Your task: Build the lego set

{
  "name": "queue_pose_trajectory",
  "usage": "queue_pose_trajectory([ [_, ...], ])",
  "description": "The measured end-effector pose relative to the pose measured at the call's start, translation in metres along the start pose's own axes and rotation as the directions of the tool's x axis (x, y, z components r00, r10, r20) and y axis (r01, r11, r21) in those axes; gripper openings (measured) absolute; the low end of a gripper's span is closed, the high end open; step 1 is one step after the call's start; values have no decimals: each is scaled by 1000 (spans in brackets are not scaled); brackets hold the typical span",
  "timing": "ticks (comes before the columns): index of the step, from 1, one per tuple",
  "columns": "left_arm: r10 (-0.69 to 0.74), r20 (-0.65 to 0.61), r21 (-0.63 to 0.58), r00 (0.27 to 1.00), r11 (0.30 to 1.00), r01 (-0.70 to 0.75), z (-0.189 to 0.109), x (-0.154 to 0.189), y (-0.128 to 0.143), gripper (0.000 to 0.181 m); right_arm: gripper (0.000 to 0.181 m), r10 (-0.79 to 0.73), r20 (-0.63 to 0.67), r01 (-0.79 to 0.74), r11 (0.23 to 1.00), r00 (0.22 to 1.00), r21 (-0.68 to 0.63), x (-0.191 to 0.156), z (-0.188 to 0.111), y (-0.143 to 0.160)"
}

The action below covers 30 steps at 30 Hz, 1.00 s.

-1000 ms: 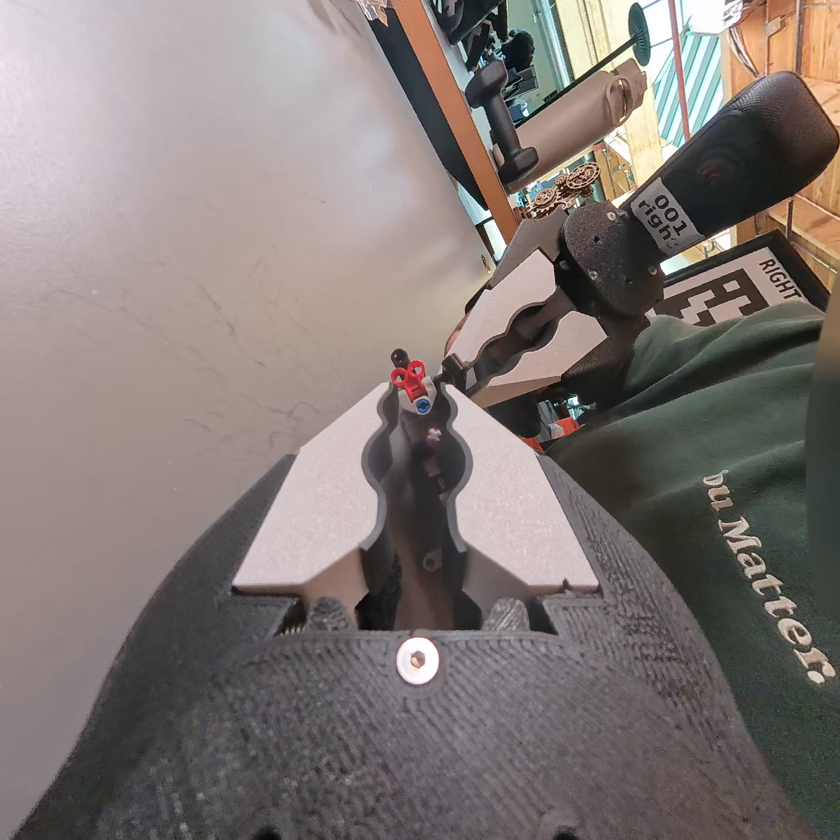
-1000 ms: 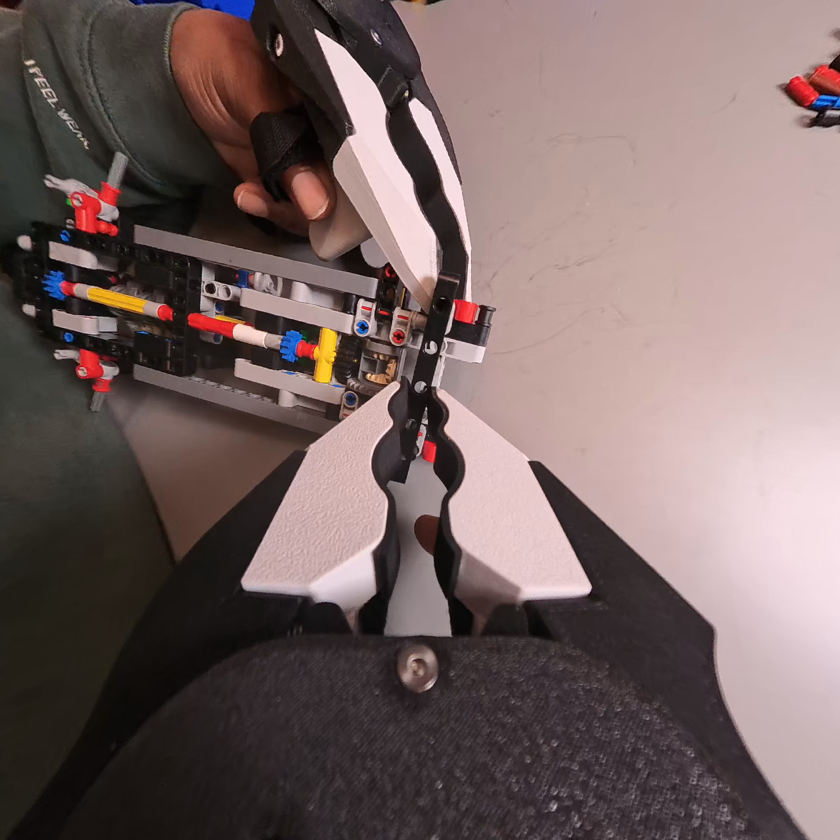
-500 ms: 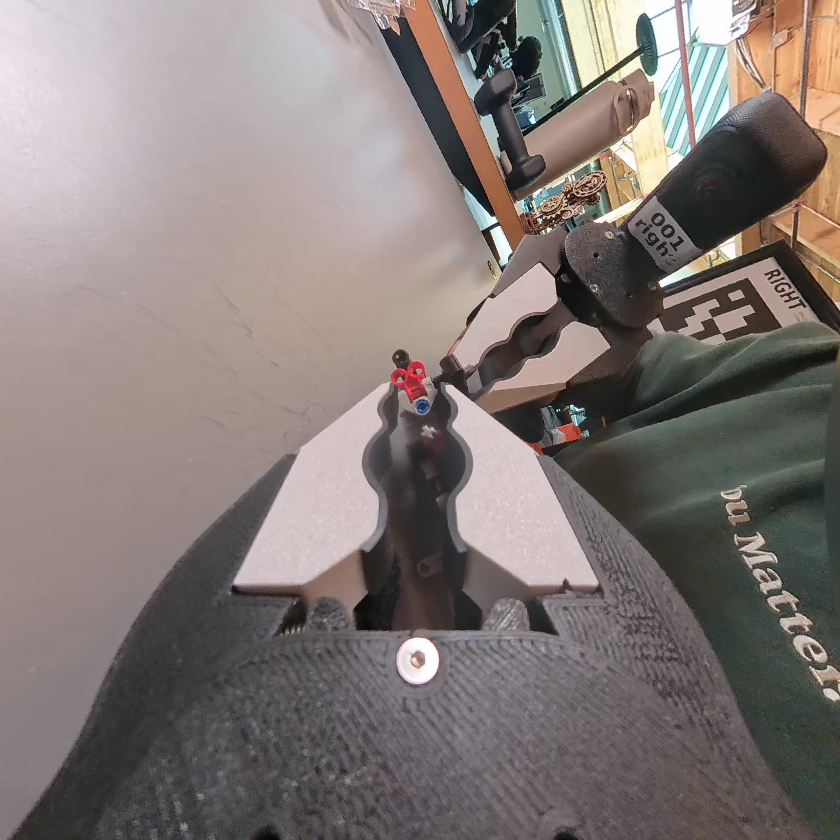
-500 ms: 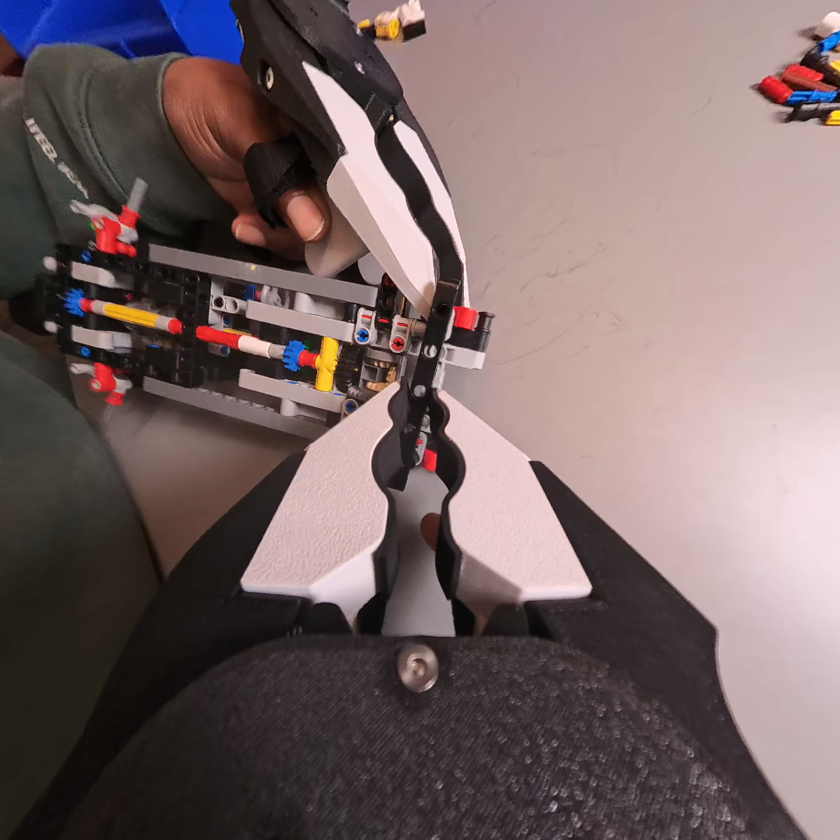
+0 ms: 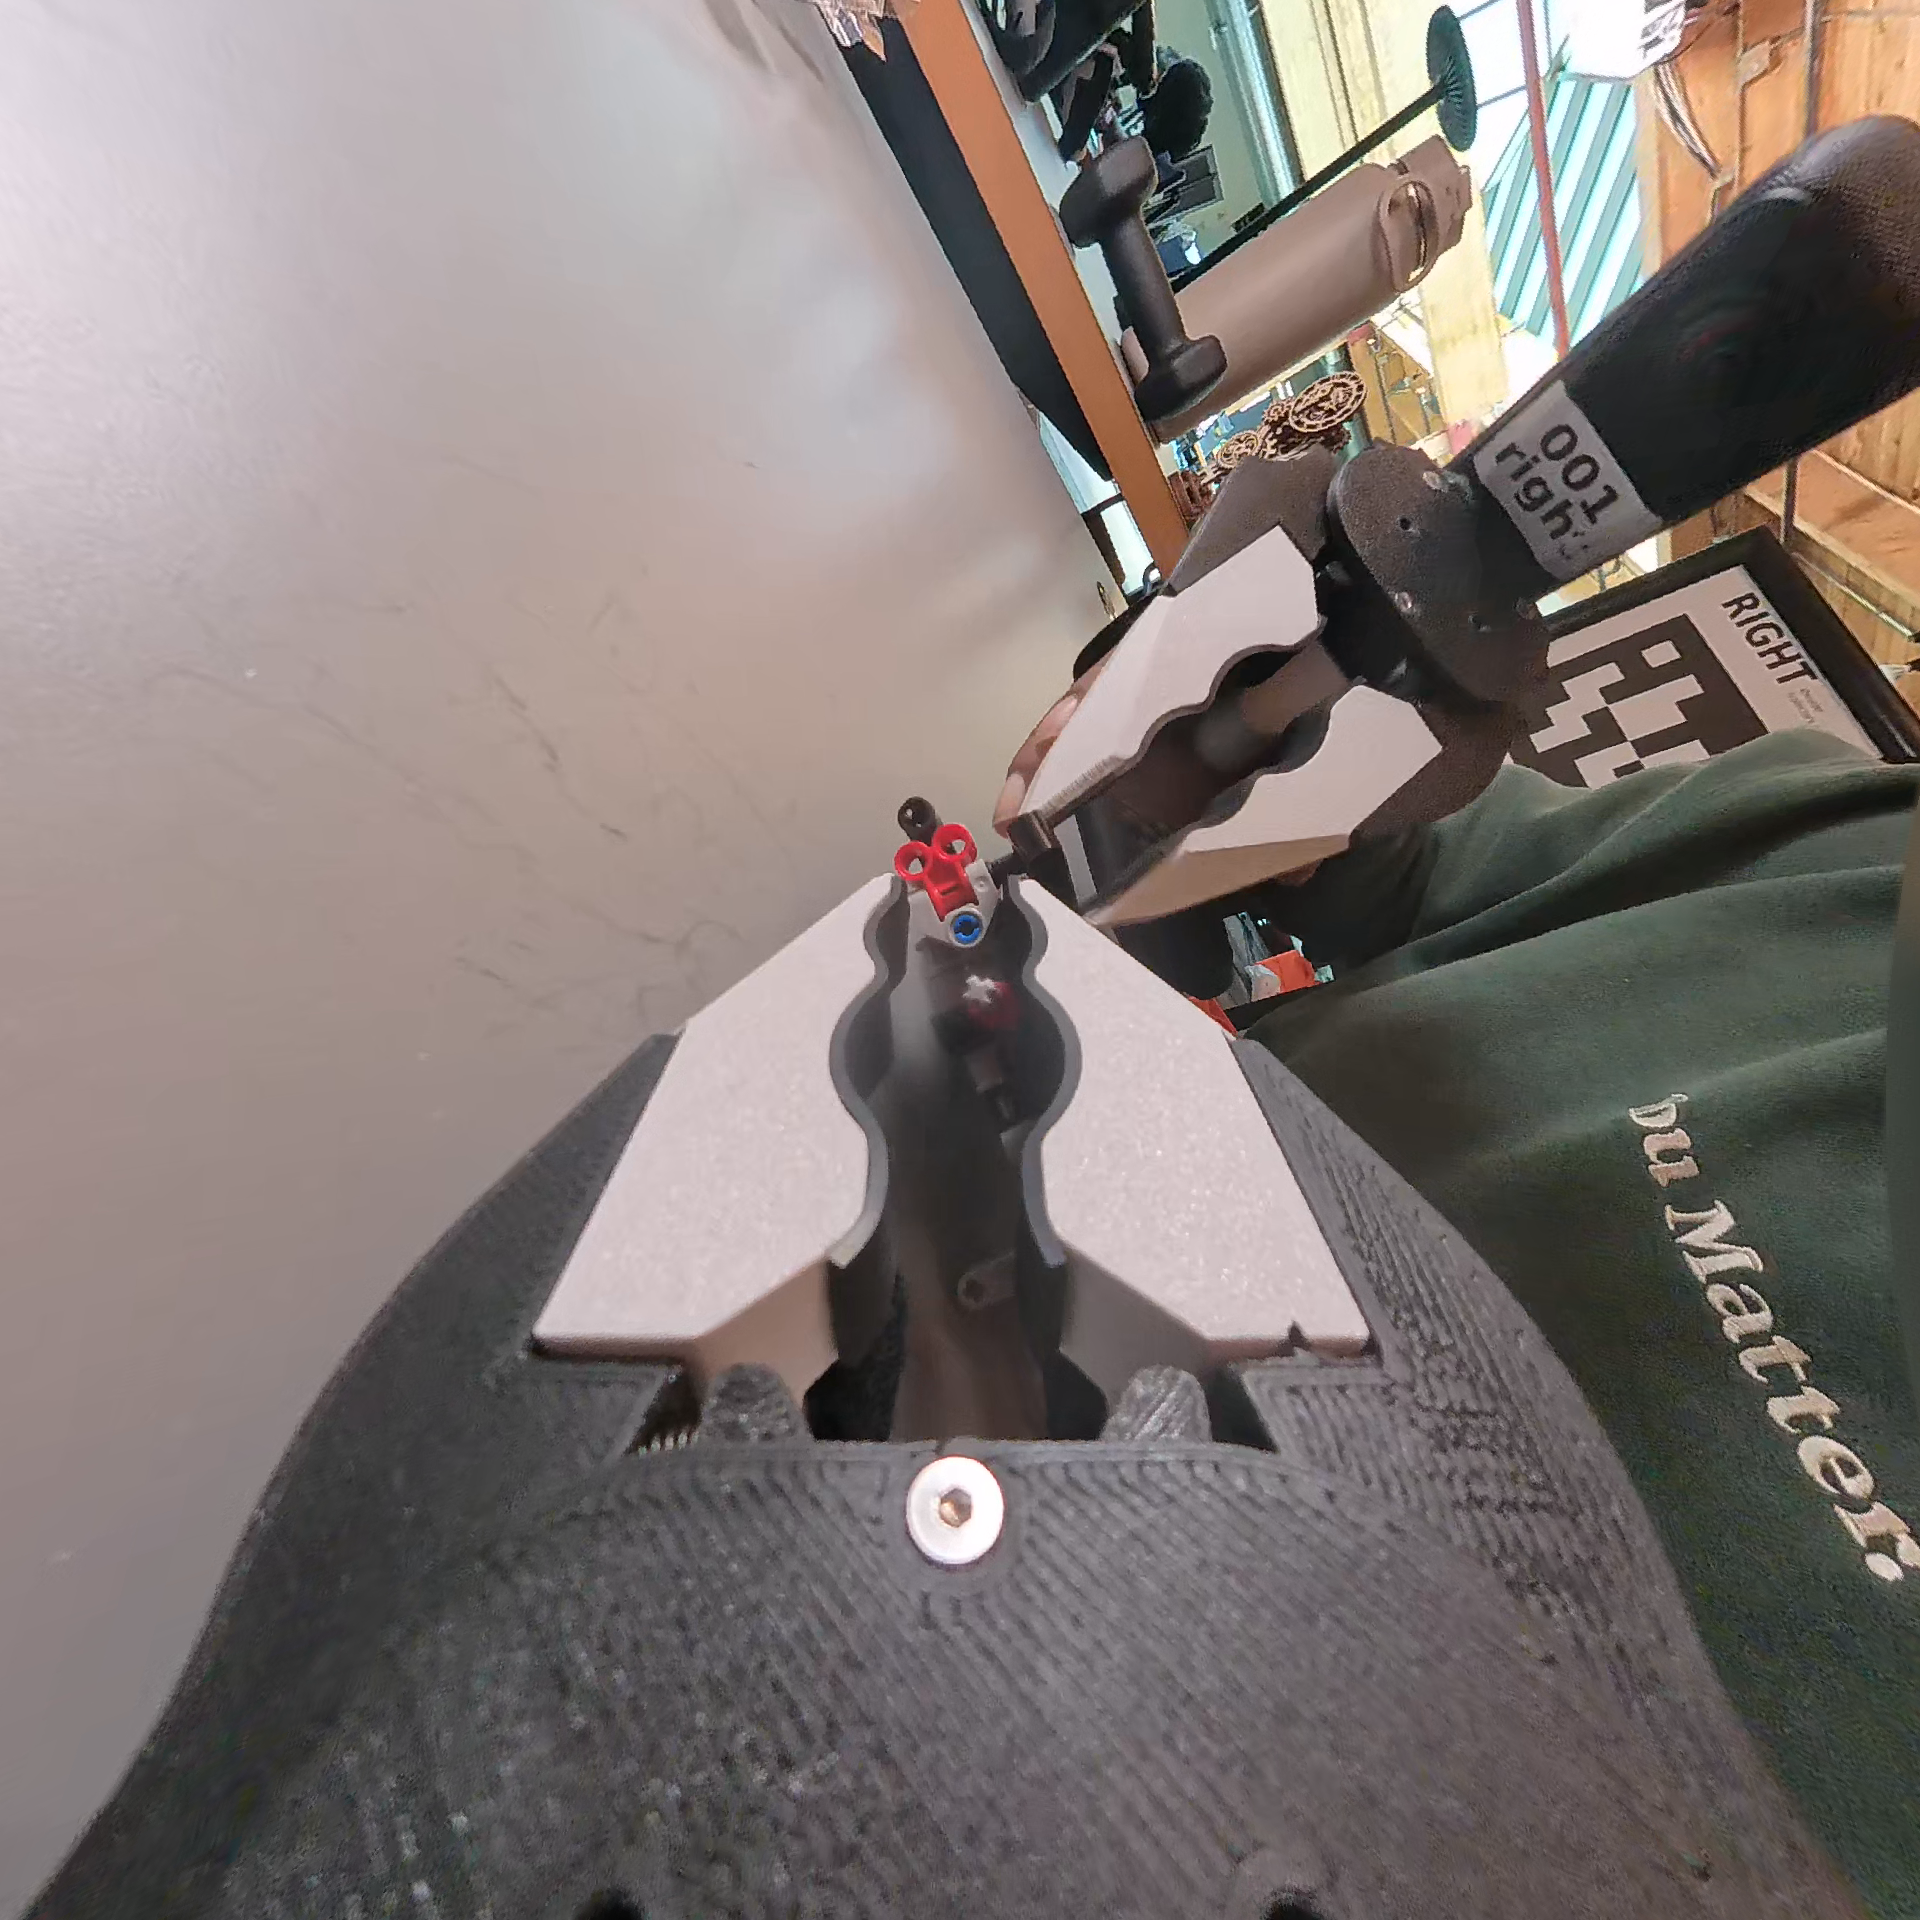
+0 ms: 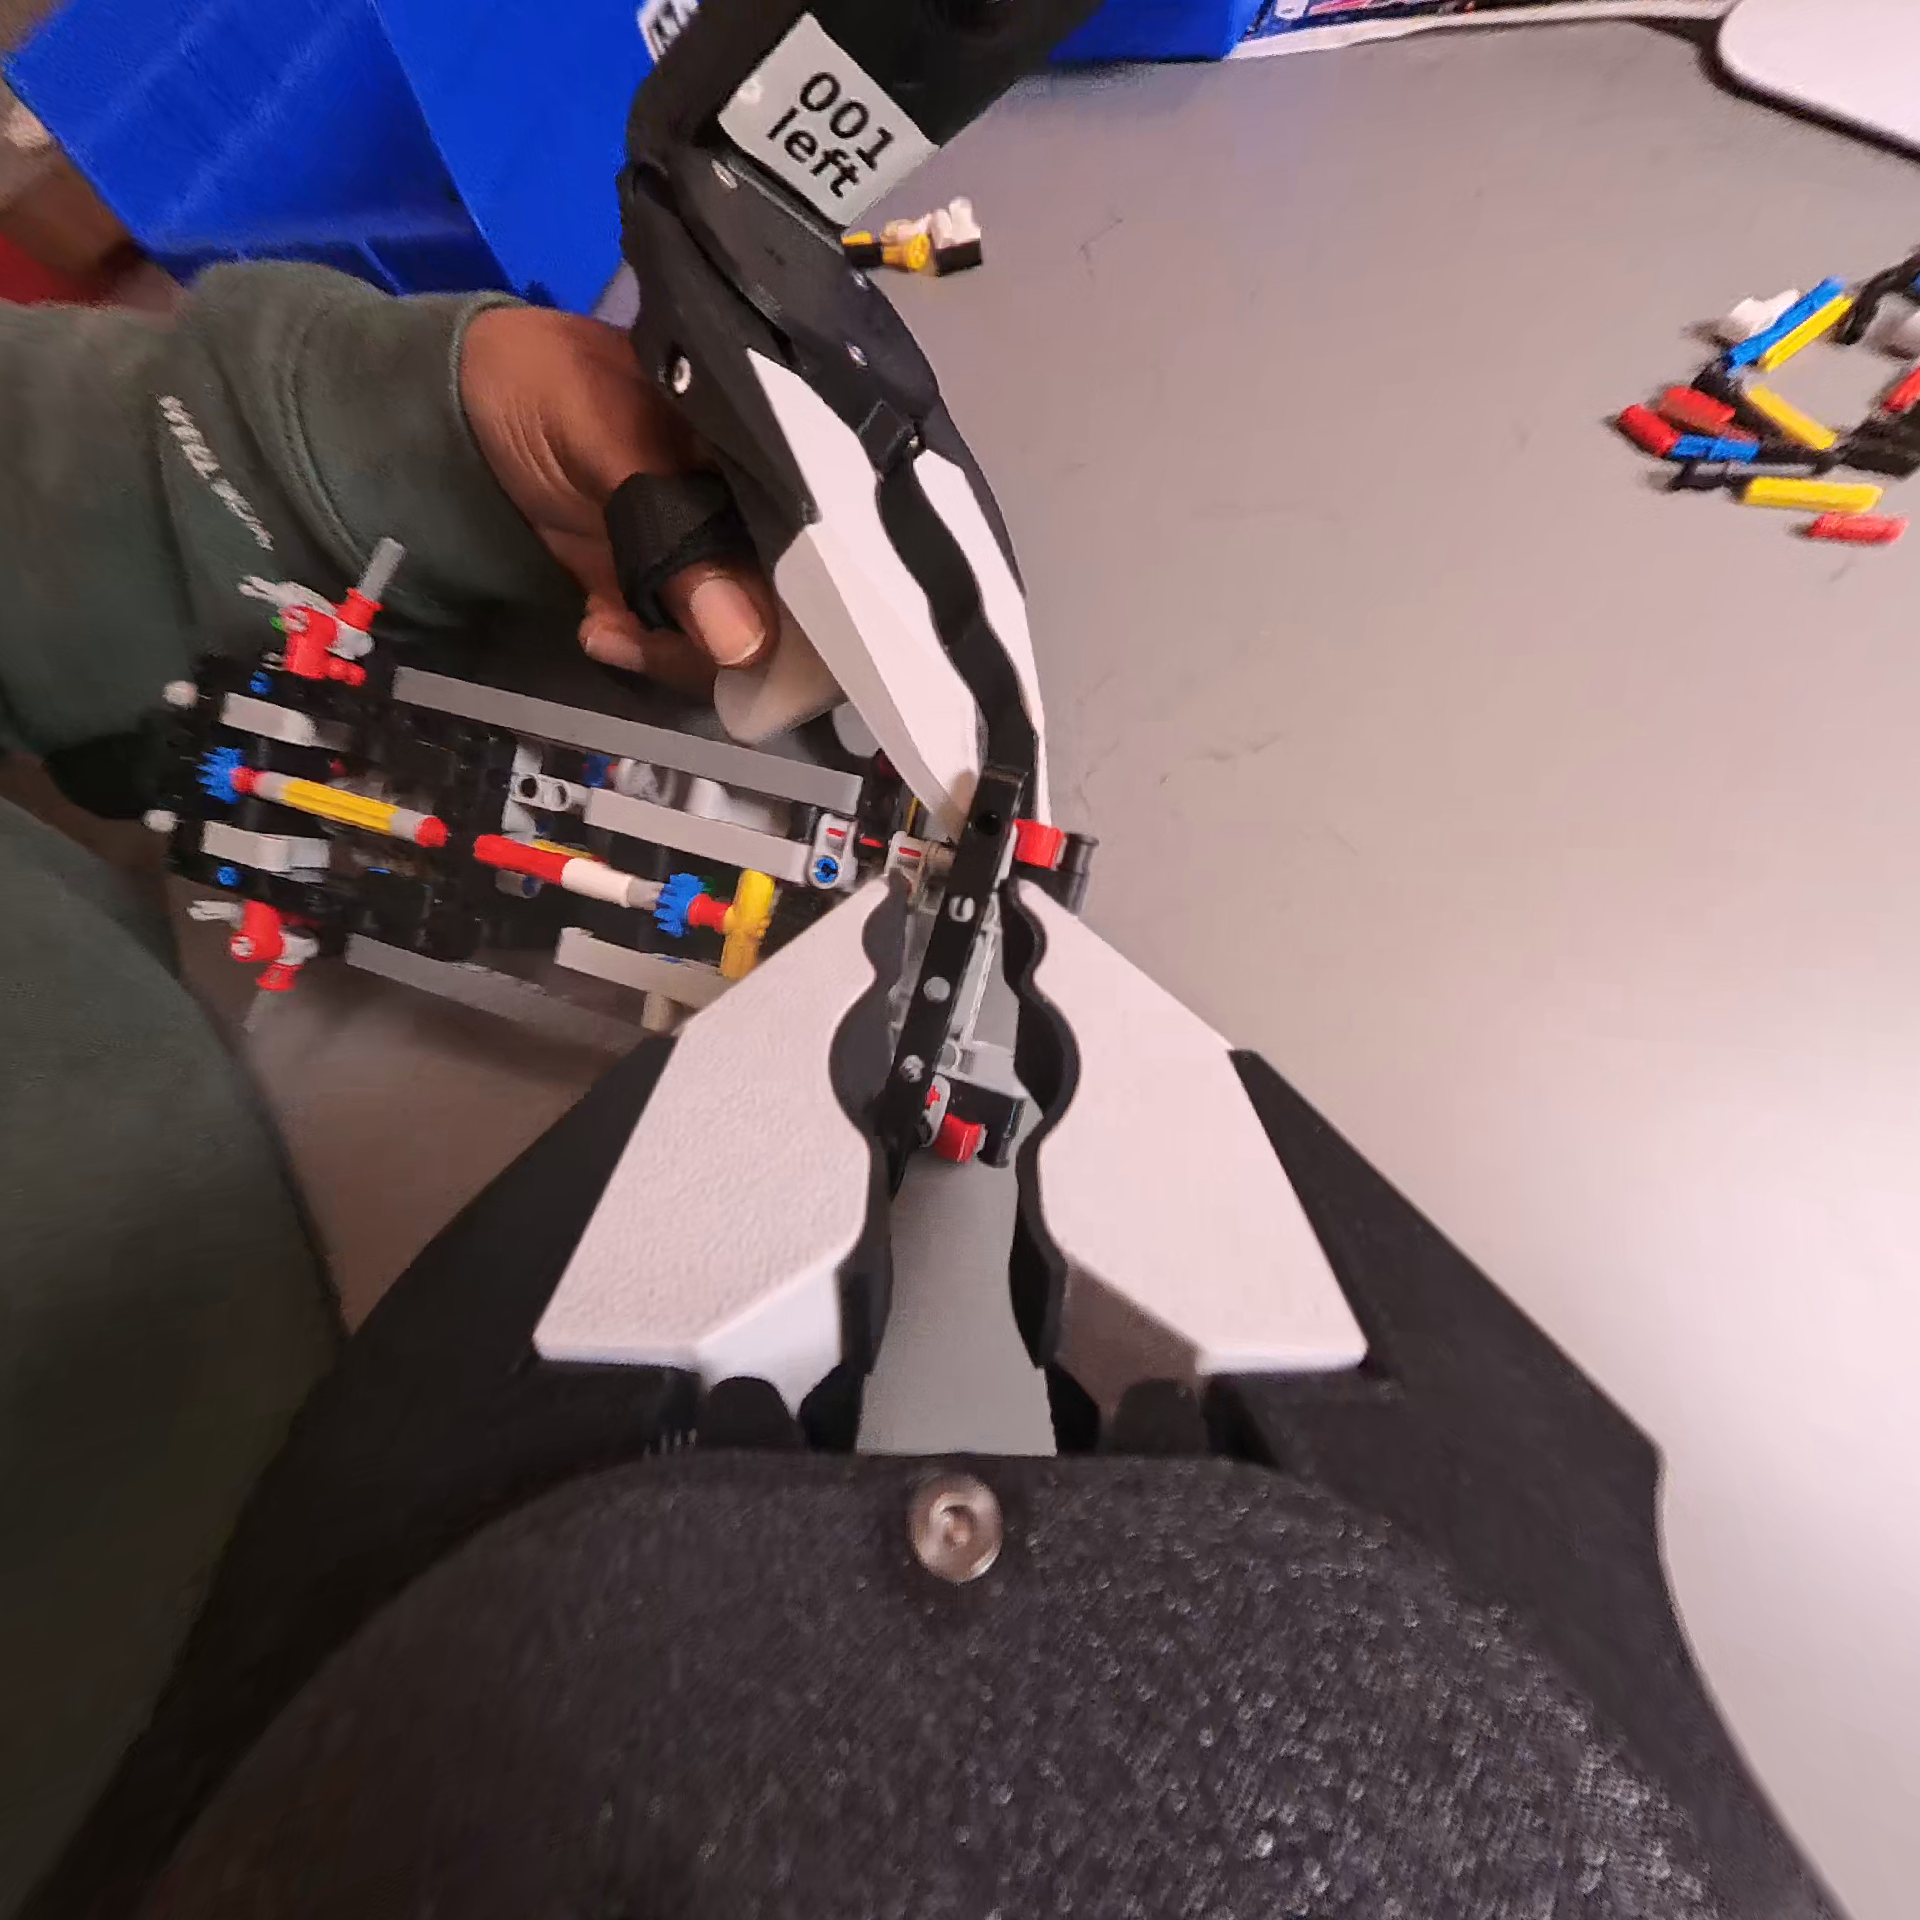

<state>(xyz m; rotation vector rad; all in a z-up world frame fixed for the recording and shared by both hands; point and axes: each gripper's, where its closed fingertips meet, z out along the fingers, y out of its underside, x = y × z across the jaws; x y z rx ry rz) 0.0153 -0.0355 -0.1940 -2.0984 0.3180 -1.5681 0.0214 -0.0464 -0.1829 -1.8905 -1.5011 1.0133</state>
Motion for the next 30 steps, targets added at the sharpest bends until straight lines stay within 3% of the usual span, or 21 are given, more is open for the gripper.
queue_pose_trajectory([
  [2, 3, 4, 0, 1000, 1000, -3, -1, 0, 0, 16, 9, -36, -52, 36, 999, 998, -16, 4, 5, -1],
  [12, 20, 46, -48, 999, 999, -18, -14, -2, 1, 24, 5, -15, -59, 14, 1000, 998, -12, 6, 7, -1],
  [19, -118, -44, -60, 992, 992, 115, -11, 7, 3, 23, 5, -33, -65, 35, 999, 997, 37, 3, 3, -1],
  [23, -124, -96, -31, 988, 992, 121, -18, 15, -6, 26, 5, -72, -73, 78, 994, 995, 82, 1, -3, -6],
  [26, -57, -112, -37, 992, 998, 54, -23, 22, -6, 37, 5, -85, -68, 94, 985, 994, 145, 0, -8, -11],
  [30, 37, -94, -87, 995, 995, -46, -15, 32, 6, 65, 5, -90, -74, 104, 972, 993, 209, 2, -14, -16],
])
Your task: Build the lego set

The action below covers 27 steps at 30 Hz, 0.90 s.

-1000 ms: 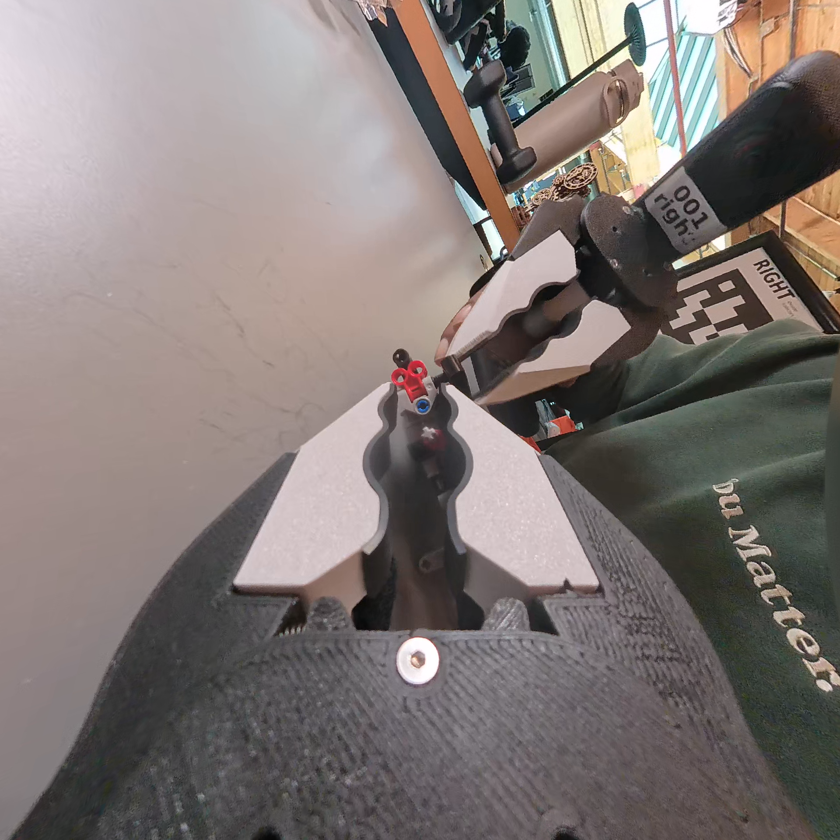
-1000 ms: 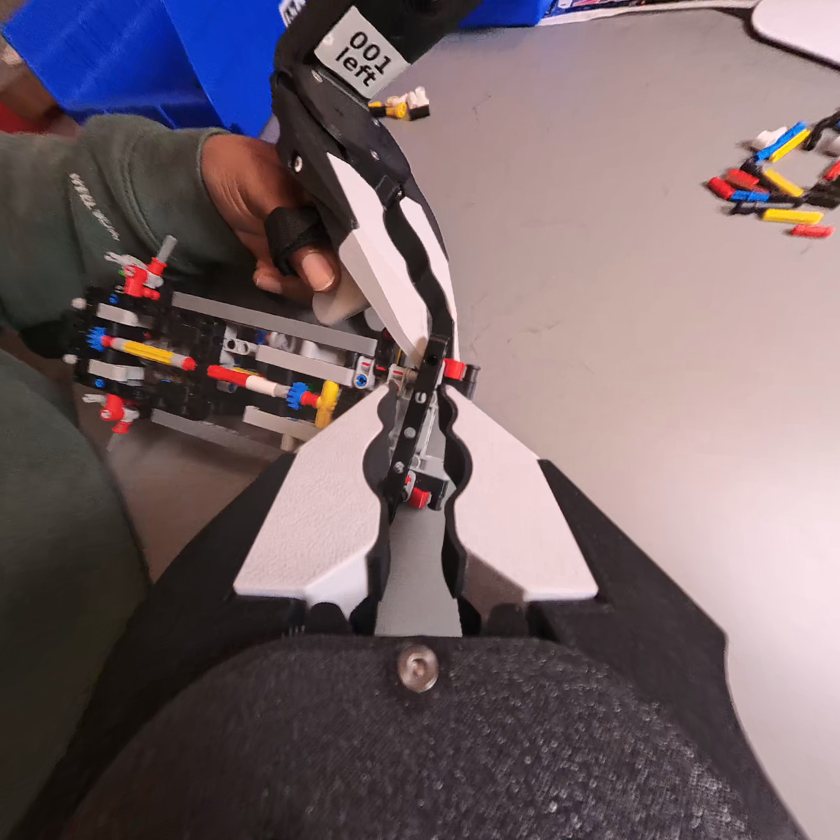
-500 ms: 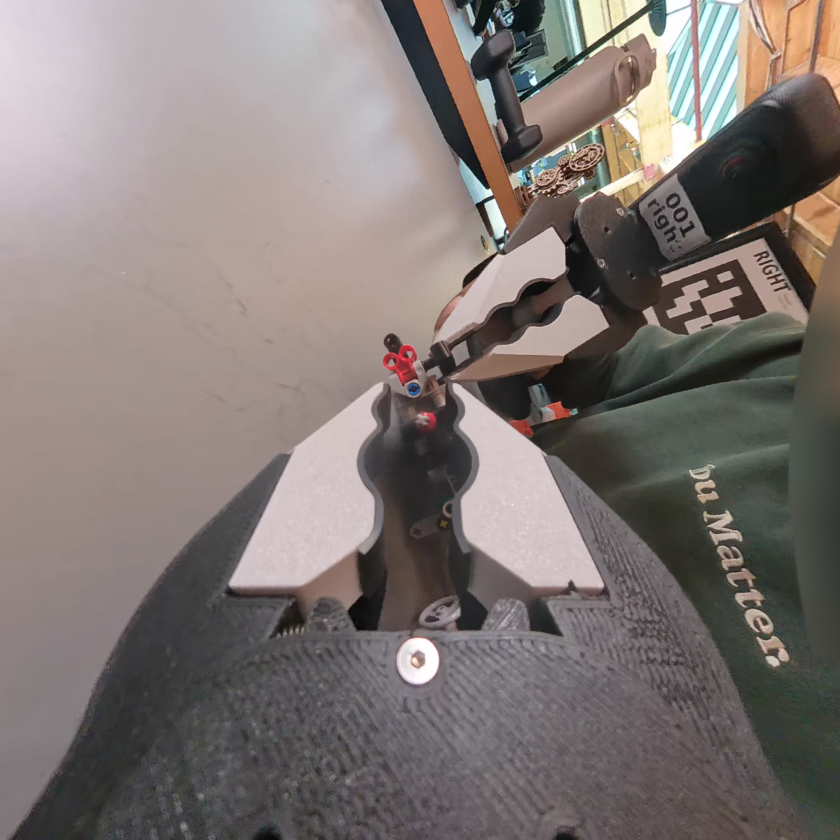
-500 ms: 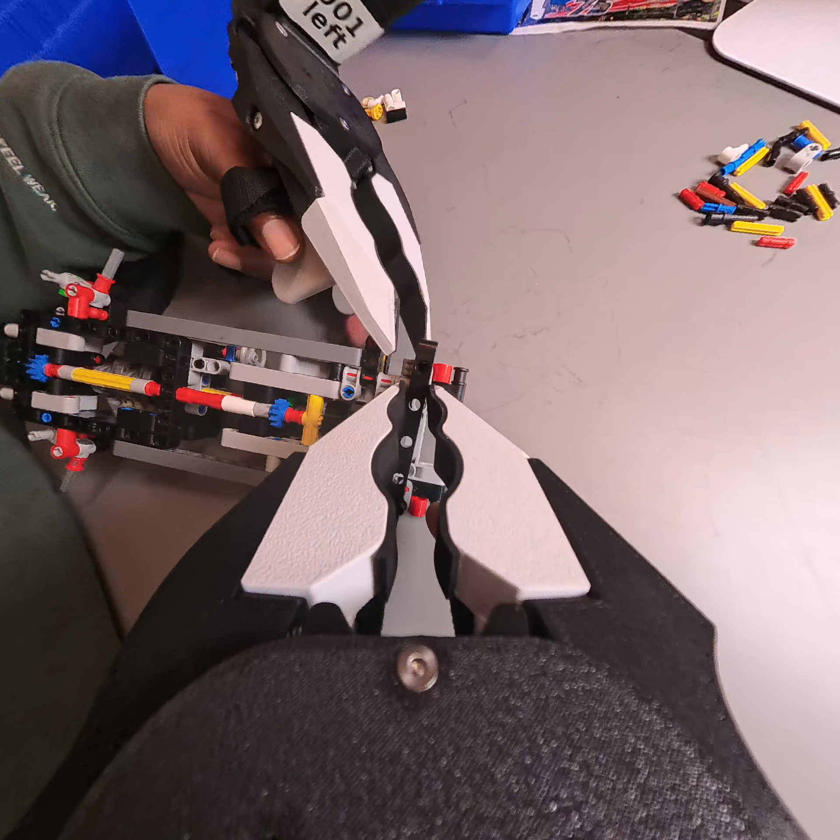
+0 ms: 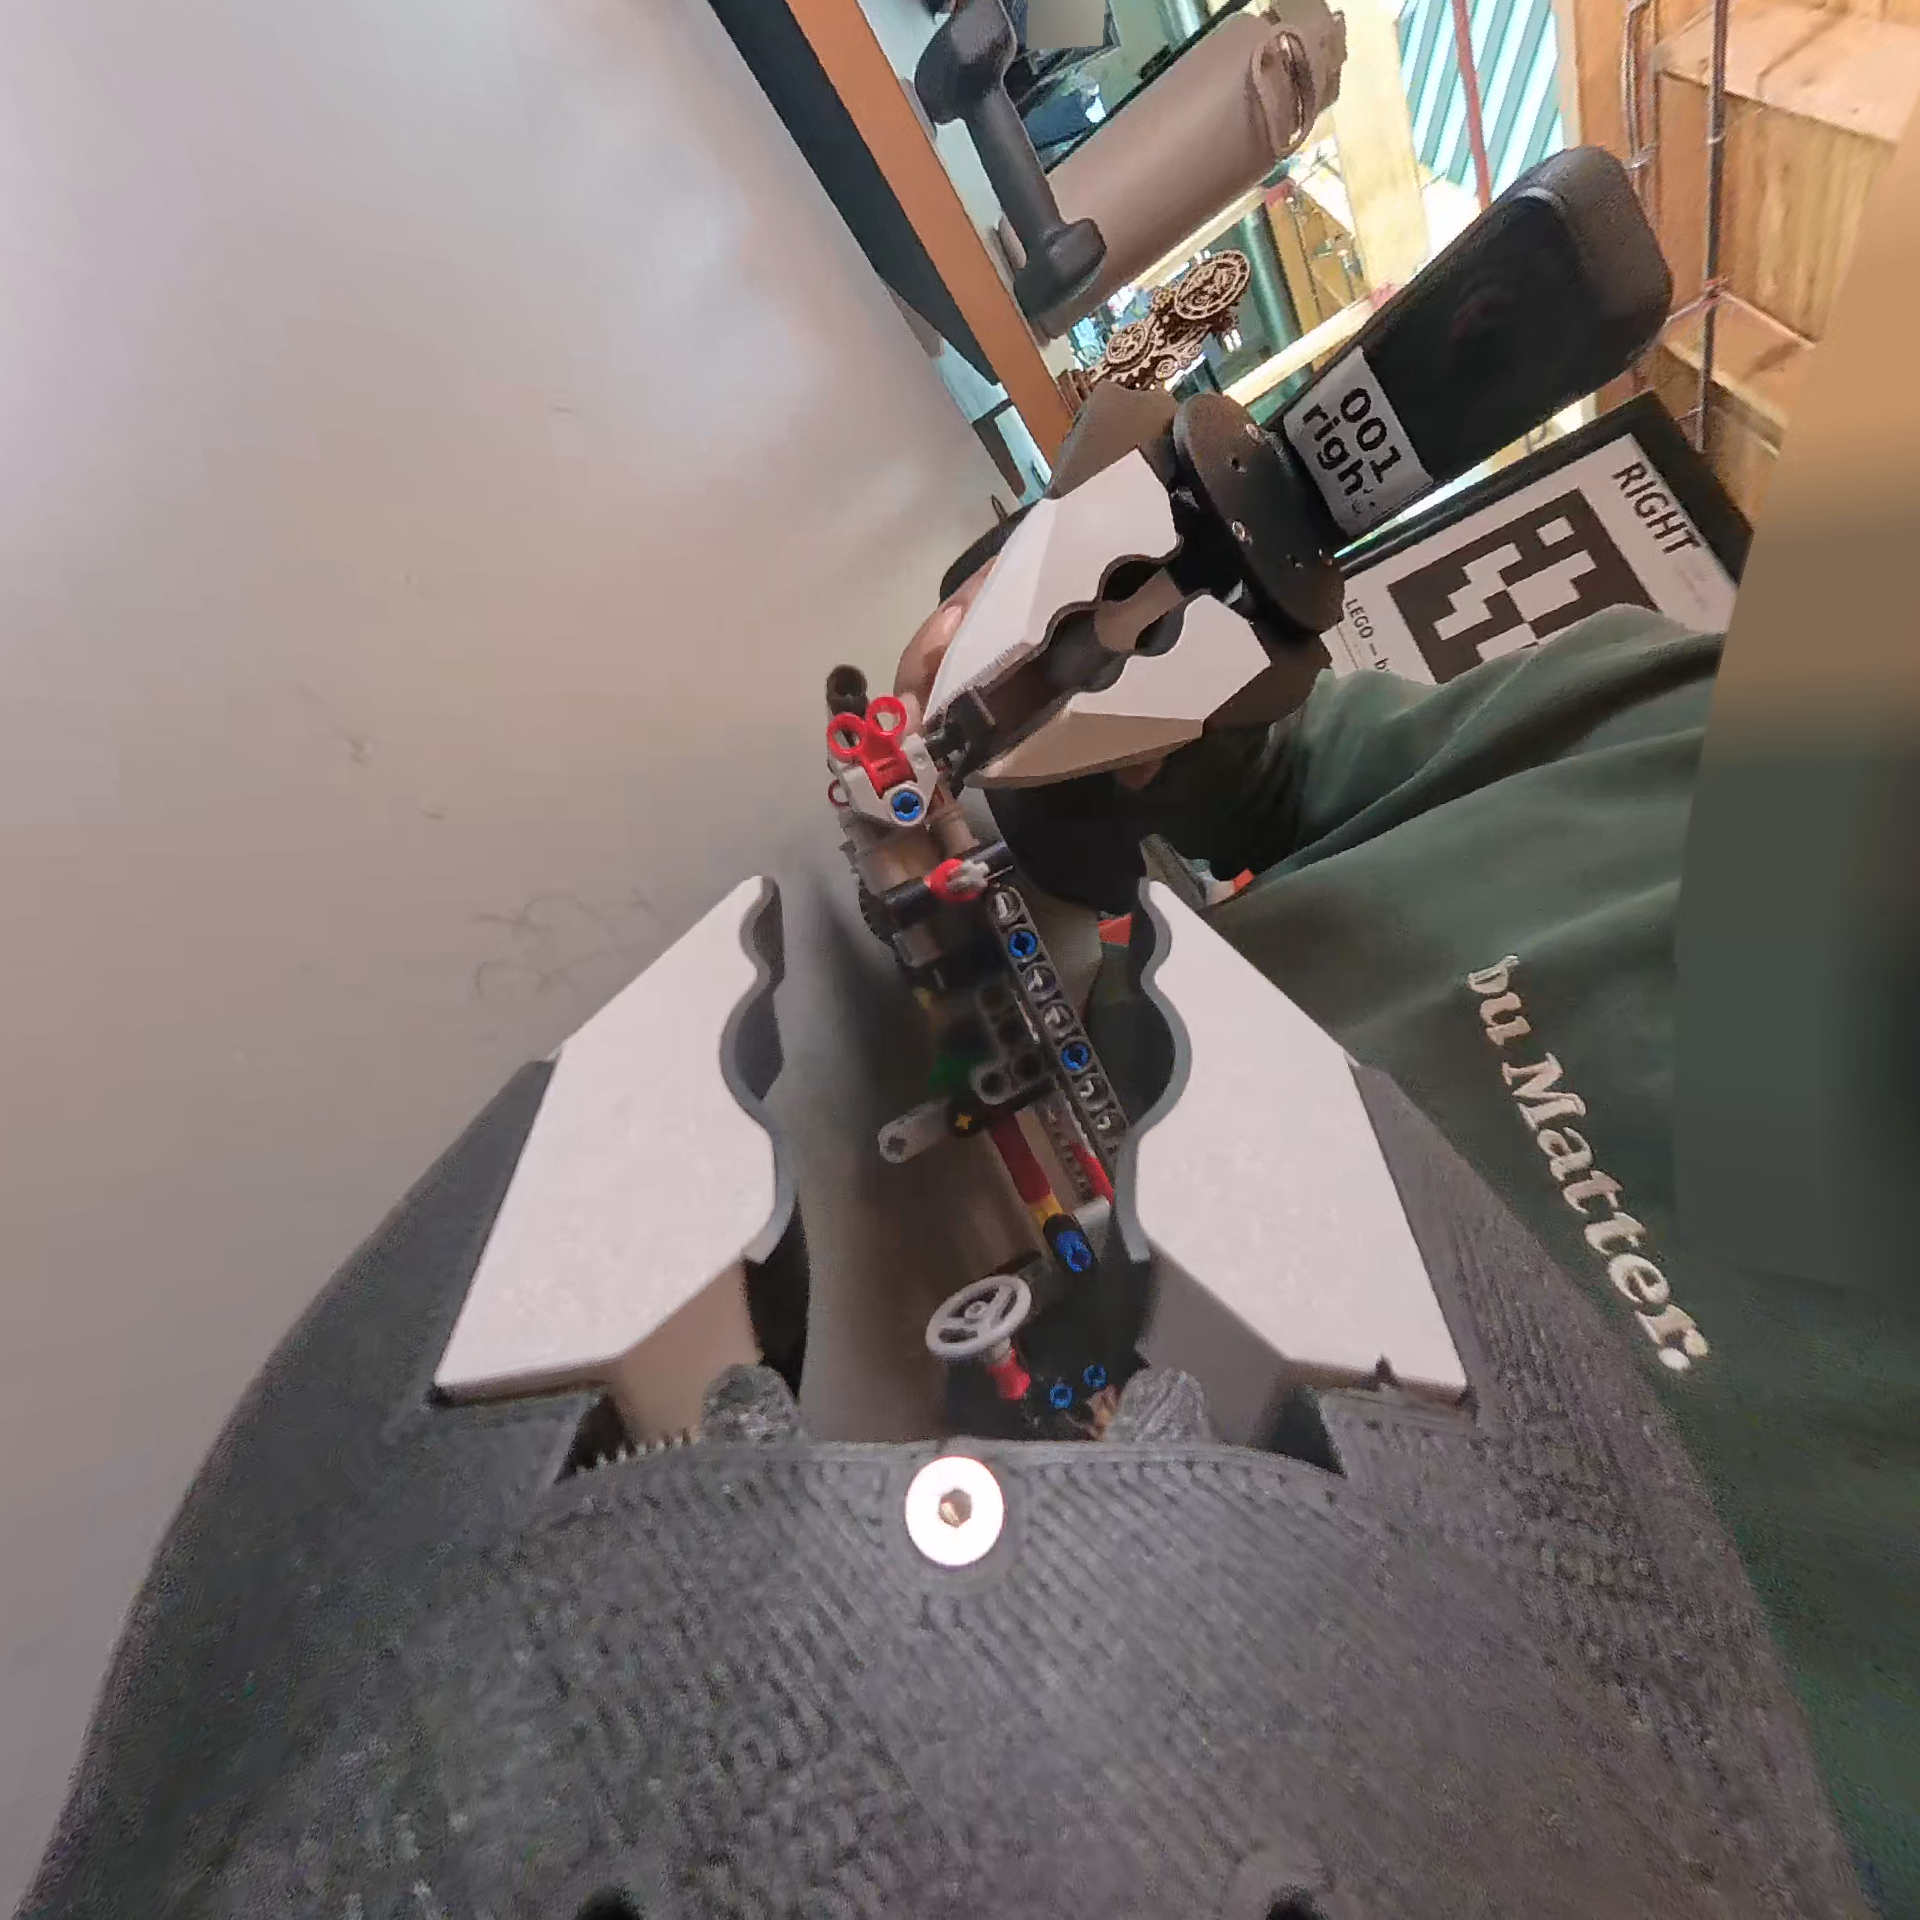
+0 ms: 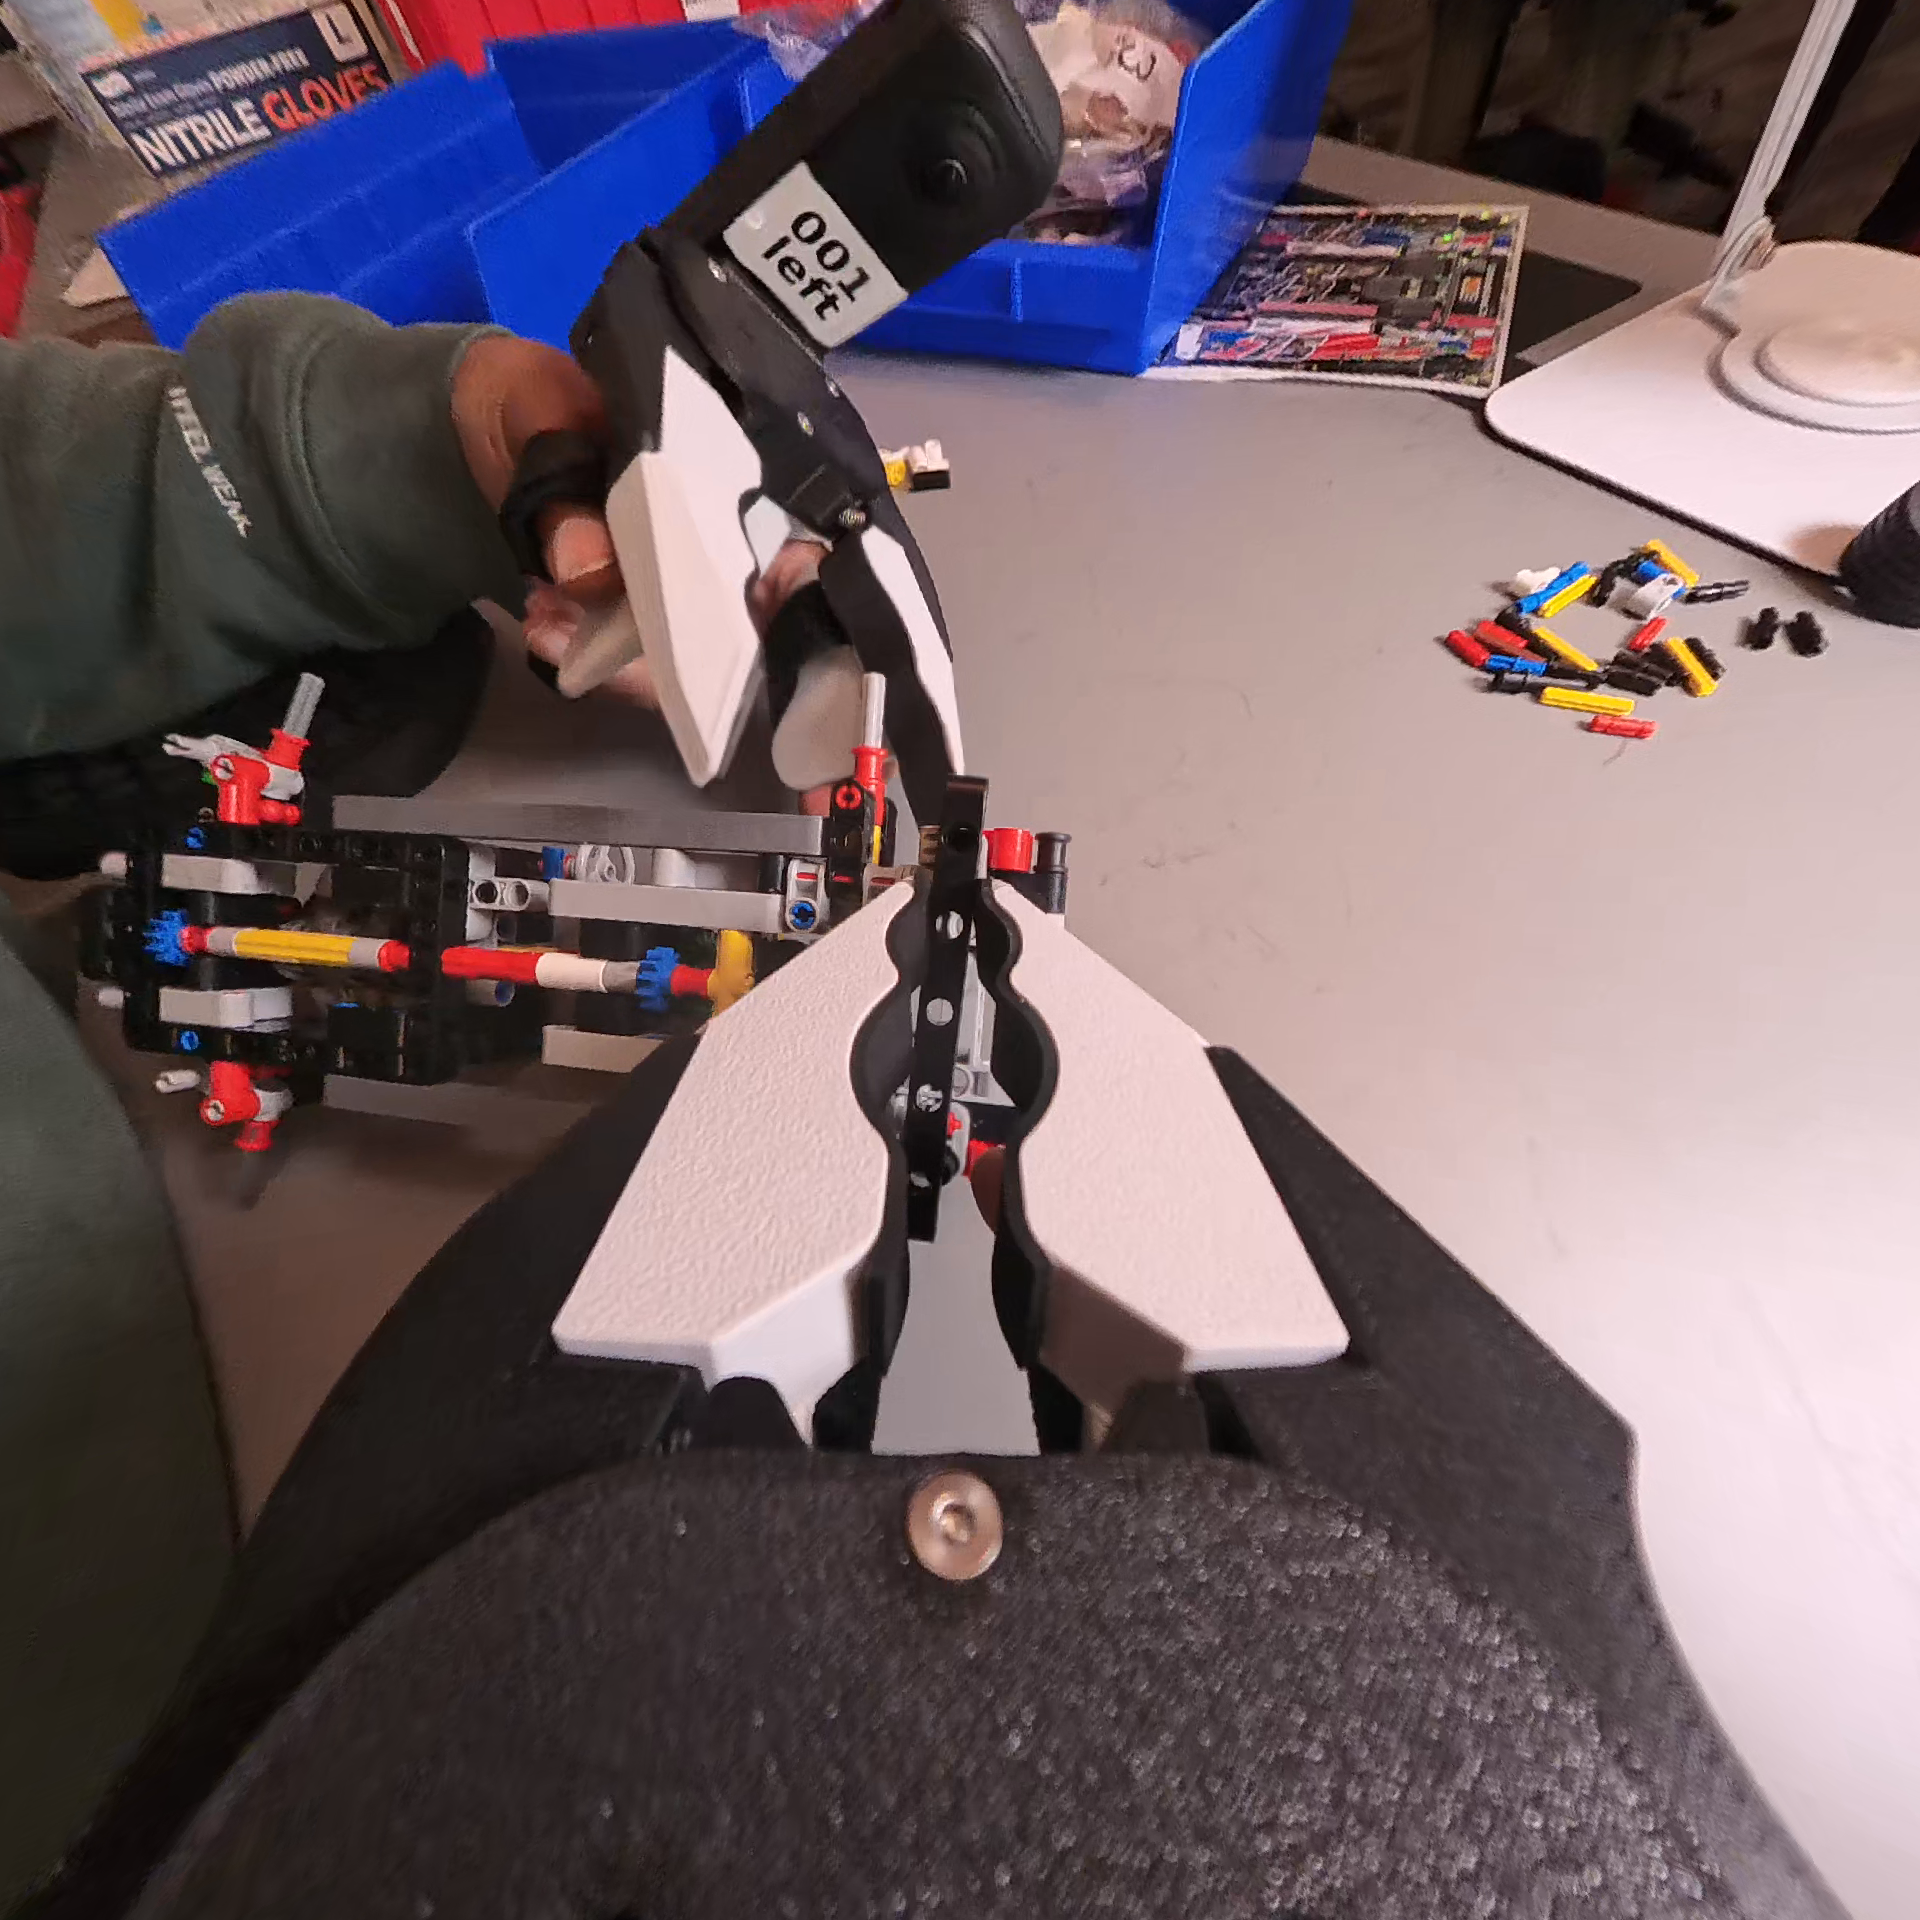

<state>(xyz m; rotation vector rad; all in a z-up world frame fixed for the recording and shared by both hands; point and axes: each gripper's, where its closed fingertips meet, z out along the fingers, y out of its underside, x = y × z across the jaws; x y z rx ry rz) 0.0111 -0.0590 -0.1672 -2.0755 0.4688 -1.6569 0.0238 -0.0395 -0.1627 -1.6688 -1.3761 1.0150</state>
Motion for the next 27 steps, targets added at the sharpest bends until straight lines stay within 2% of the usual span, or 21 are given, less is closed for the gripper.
queue_pose_trajectory([
  [2, 33, 24, 4, 999, 999, -33, 8, 2, 0, 64, 4, -6, -2, 6, 1000, 1000, 18, -1, 0, -1],
  [4, 64, 44, 6, 997, 998, -64, 16, 4, 0, 52, 4, -19, -10, 19, 1000, 1000, 7, 0, 1, 1],
  [7, 168, 157, -45, 973, 986, -163, 22, -5, 5, 36, 5, -18, 2, 18, 999, 1000, -30, -2, 1, 4],
  [9, 224, 211, -85, 951, 974, -211, 24, -10, 10, 33, 5, -4, 18, 6, 998, 1000, -61, -4, 2, 7],
  [15, 172, 230, -91, 958, 984, -154, 31, -18, 22, 33, 5, 7, 16, -3, 973, 1000, -229, -3, 7, 27],
  [27, 74, 205, -58, 976, 996, -63, 36, -17, 30, 31, 5, 157, 107, -113, 934, 982, -338, -11, 7, 37],
])
